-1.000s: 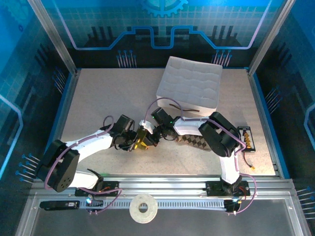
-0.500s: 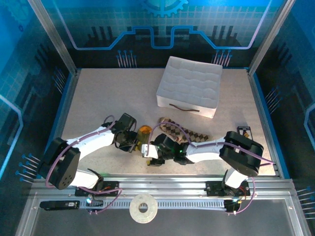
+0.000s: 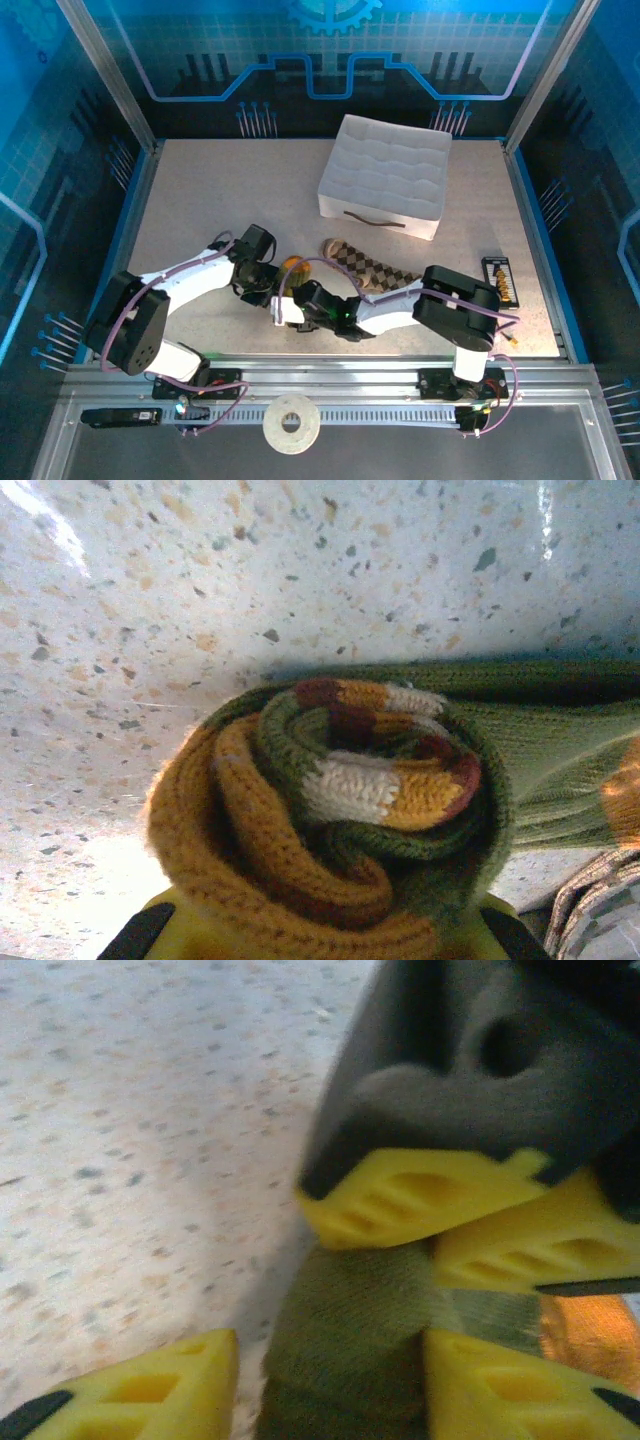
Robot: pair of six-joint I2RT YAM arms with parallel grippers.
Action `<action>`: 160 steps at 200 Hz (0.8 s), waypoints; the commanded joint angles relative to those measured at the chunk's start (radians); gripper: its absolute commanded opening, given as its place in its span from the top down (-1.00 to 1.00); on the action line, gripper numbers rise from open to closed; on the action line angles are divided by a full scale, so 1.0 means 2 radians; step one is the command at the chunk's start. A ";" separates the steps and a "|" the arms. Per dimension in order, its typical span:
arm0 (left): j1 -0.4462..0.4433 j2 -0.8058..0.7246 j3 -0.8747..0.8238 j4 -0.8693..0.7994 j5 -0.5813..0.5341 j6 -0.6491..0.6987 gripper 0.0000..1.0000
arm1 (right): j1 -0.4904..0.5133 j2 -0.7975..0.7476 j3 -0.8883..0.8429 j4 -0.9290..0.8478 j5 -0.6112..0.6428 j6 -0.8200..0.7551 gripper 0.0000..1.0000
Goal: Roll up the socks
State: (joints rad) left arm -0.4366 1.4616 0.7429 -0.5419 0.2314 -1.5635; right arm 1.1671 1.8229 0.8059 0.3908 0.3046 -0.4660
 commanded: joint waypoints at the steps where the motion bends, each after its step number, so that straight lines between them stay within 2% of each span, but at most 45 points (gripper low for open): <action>1: 0.006 0.019 -0.030 -0.094 -0.005 0.010 0.83 | -0.011 0.018 0.013 -0.007 -0.004 0.013 0.36; 19: 0.011 -0.001 -0.034 -0.086 -0.006 0.012 0.68 | -0.017 0.013 0.016 -0.029 -0.029 0.027 0.69; 43: 0.017 -0.057 -0.041 -0.083 -0.021 0.006 0.26 | -0.024 0.003 0.018 -0.057 -0.064 0.050 0.97; 65: 0.030 -0.123 -0.058 -0.078 -0.028 -0.004 -0.10 | -0.037 0.002 0.026 -0.106 -0.114 0.080 1.00; 88: 0.061 -0.199 -0.082 -0.078 -0.036 -0.005 -0.42 | -0.053 0.013 0.032 -0.133 -0.166 0.106 1.00; 118: 0.093 -0.278 -0.119 -0.041 -0.027 -0.006 -0.56 | -0.068 0.032 0.055 -0.168 -0.211 0.131 1.00; 160: 0.090 -0.288 -0.139 0.022 -0.004 0.001 -0.55 | -0.101 0.059 0.084 -0.201 -0.290 0.179 1.00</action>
State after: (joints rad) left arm -0.2573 0.8902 0.4889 -0.5785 0.1905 -1.5711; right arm 0.9966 1.8618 0.9646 0.1810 -0.1398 -0.2024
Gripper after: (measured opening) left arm 0.780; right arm 0.060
